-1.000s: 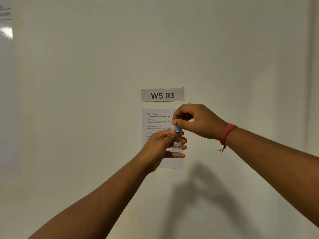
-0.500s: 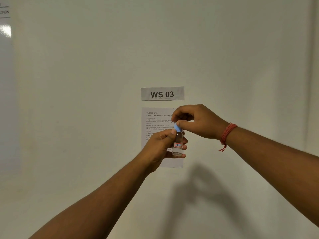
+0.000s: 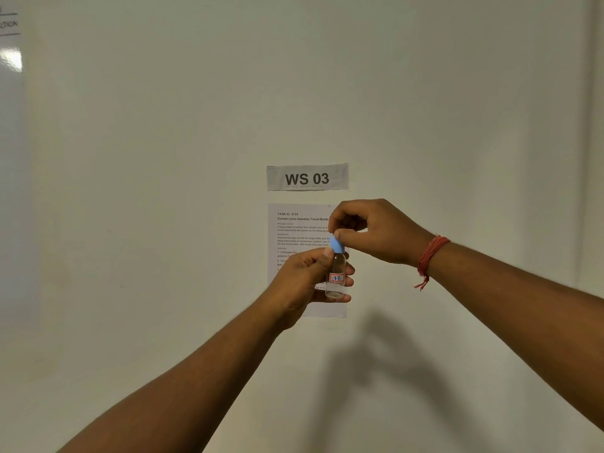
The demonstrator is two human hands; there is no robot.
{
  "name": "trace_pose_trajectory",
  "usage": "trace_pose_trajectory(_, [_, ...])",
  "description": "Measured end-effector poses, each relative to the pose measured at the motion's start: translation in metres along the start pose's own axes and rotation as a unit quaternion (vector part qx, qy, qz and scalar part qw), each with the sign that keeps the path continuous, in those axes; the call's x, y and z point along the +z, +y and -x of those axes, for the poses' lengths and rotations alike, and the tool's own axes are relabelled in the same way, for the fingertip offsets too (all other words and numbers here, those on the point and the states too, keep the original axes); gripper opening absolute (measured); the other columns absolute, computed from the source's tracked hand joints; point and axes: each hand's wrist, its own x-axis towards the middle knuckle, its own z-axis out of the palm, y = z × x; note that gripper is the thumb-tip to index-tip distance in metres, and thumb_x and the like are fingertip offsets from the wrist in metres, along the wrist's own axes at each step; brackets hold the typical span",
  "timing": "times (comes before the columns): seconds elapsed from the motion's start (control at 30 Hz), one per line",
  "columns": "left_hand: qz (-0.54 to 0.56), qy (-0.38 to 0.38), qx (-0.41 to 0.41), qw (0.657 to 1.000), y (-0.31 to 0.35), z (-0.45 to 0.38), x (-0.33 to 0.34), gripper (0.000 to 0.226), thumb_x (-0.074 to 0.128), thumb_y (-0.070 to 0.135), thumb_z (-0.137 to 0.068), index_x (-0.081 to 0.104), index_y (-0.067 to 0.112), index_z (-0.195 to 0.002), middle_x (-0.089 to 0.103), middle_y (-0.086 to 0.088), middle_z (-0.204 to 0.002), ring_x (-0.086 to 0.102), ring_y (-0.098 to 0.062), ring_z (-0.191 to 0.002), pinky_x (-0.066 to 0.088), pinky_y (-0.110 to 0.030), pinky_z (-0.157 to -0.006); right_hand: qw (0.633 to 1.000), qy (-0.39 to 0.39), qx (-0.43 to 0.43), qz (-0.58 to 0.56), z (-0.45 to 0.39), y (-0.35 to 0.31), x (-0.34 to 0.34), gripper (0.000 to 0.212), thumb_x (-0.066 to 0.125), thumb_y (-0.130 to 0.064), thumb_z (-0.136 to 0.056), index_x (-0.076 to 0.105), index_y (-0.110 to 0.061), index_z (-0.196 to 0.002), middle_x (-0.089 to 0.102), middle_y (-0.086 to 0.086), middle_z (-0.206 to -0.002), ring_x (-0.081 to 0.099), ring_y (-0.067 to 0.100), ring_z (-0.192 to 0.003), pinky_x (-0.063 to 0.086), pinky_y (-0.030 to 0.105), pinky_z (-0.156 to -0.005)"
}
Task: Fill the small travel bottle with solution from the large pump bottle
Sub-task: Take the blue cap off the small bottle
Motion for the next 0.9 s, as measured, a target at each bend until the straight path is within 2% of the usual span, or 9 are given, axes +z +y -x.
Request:
trace_pose_trajectory(0.1, [-0.002, -0.001, -0.002, 1.000, -0.0006, 0.0004, 0.0000, 0.036, 0.049, 0.036, -0.103, 0.071, 0.009, -0.111, 0.076, -0.007, -0.096, 0.074, -0.024, -0.089, 0.063, -0.048, -0.083, 1.000, -0.002, -0.002, 0.000, 0.0008, 0.0001, 0.0005, 0.012, 0.060, -0.010, -0.089, 0.064, -0.022, -0.090, 0.067, -0.004, -0.092, 0.063, 0.014, -0.085, 0.056, 0.022, -0.075])
trace_pose_trajectory(0.2, [-0.004, 0.000, -0.003, 1.000, 0.0001, 0.0003, 0.0005, 0.037, 0.048, 0.036, -0.103, 0.071, 0.008, -0.112, 0.076, -0.008, -0.097, 0.075, -0.024, -0.089, 0.063, -0.049, -0.085, 1.000, 0.005, -0.002, 0.002, 0.0003, 0.0004, 0.0030, 0.001, 0.062, -0.022, -0.092, 0.062, -0.022, -0.092, 0.067, -0.004, -0.094, 0.063, 0.014, -0.085, 0.055, 0.022, -0.075])
trace_pose_trajectory(0.3, [-0.006, 0.000, -0.001, 1.000, 0.0008, 0.0004, 0.0002, 0.040, 0.048, 0.037, -0.103, 0.070, 0.007, -0.115, 0.075, -0.008, -0.099, 0.075, -0.024, -0.090, 0.062, -0.051, -0.087, 1.000, 0.005, 0.004, 0.013, -0.0004, 0.0016, 0.0036, 0.008, 0.065, -0.030, -0.091, 0.064, -0.022, -0.091, 0.069, -0.002, -0.091, 0.065, 0.017, -0.084, 0.057, 0.025, -0.074])
trace_pose_trajectory(0.43, [-0.009, -0.001, 0.001, 1.000, 0.0006, 0.0007, 0.0006, 0.039, 0.048, 0.037, -0.103, 0.071, 0.007, -0.113, 0.075, -0.008, -0.100, 0.075, -0.023, -0.090, 0.063, -0.049, -0.085, 1.000, 0.005, -0.001, 0.014, 0.0005, 0.0009, 0.0027, 0.002, 0.065, -0.021, -0.089, 0.065, -0.019, -0.090, 0.069, -0.004, -0.088, 0.064, 0.013, -0.079, 0.056, 0.023, -0.071])
trace_pose_trajectory(0.67, [0.000, -0.005, 0.005, 1.000, -0.0015, 0.0005, -0.0005, 0.034, 0.050, 0.038, -0.101, 0.073, 0.013, -0.107, 0.076, -0.008, -0.099, 0.075, -0.024, -0.090, 0.064, -0.046, -0.082, 1.000, -0.005, -0.011, 0.003, 0.0007, -0.0017, 0.0032, 0.014, 0.060, -0.010, -0.086, 0.062, -0.023, -0.090, 0.068, 0.000, -0.090, 0.064, 0.020, -0.085, 0.060, 0.035, -0.076])
trace_pose_trajectory(0.8, [-0.002, -0.002, 0.003, 1.000, -0.0022, 0.0001, -0.0013, 0.038, 0.048, 0.037, -0.102, 0.072, 0.008, -0.110, 0.075, -0.009, -0.099, 0.075, -0.024, -0.090, 0.063, -0.047, -0.083, 1.000, 0.008, -0.008, 0.005, 0.0008, 0.0006, 0.0060, 0.002, 0.062, -0.022, -0.091, 0.061, -0.022, -0.091, 0.067, -0.003, -0.090, 0.064, 0.017, -0.084, 0.058, 0.031, -0.075])
trace_pose_trajectory(0.9, [-0.001, 0.000, 0.001, 1.000, -0.0032, 0.0000, -0.0016, 0.040, 0.048, 0.037, -0.103, 0.071, 0.005, -0.114, 0.075, -0.009, -0.099, 0.074, -0.024, -0.090, 0.063, -0.048, -0.084, 1.000, 0.009, -0.006, 0.019, 0.0011, 0.0029, 0.0085, 0.006, 0.064, -0.029, -0.090, 0.061, -0.023, -0.089, 0.068, 0.000, -0.088, 0.065, 0.019, -0.082, 0.058, 0.030, -0.071])
